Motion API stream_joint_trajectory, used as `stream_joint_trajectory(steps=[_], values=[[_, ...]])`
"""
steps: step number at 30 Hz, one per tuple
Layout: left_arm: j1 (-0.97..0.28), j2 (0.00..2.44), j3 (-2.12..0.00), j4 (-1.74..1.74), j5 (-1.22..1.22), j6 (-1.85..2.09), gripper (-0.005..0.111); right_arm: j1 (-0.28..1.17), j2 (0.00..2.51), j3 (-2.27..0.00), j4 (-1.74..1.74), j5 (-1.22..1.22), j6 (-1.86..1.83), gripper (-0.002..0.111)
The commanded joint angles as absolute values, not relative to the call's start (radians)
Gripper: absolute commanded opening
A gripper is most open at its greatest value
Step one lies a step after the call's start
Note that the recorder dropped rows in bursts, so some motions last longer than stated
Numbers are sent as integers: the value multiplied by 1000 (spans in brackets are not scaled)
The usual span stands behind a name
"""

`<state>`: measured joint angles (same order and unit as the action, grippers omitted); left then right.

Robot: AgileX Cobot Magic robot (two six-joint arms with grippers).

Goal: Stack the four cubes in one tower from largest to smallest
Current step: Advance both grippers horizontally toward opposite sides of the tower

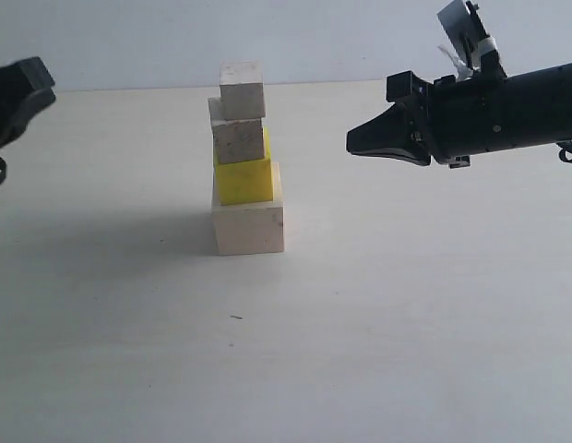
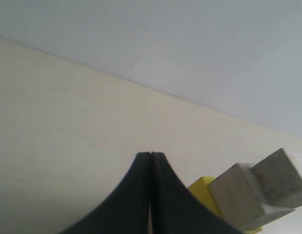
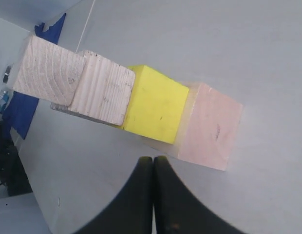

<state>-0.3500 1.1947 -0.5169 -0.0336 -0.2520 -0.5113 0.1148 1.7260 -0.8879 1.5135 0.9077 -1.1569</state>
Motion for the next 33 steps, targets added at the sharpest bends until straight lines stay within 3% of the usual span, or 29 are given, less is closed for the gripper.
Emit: stream_joint_trajectory(steps=[1, 7, 13, 33], values=[[-348, 1284, -518, -6, -241, -601, 0, 117, 1729, -895, 1535, 919, -1161, 0], [-348, 1383, -572, 311, -245, -821, 0, 117, 1729, -895, 1548, 911, -1170, 0], [-348, 1473, -614, 675, -423, -985, 0, 117, 1729, -895, 1548, 911, -1173, 0], [-314, 1640, -629, 856, -597, -1211, 0, 117, 1840, -895, 1625, 922, -1212, 0]])
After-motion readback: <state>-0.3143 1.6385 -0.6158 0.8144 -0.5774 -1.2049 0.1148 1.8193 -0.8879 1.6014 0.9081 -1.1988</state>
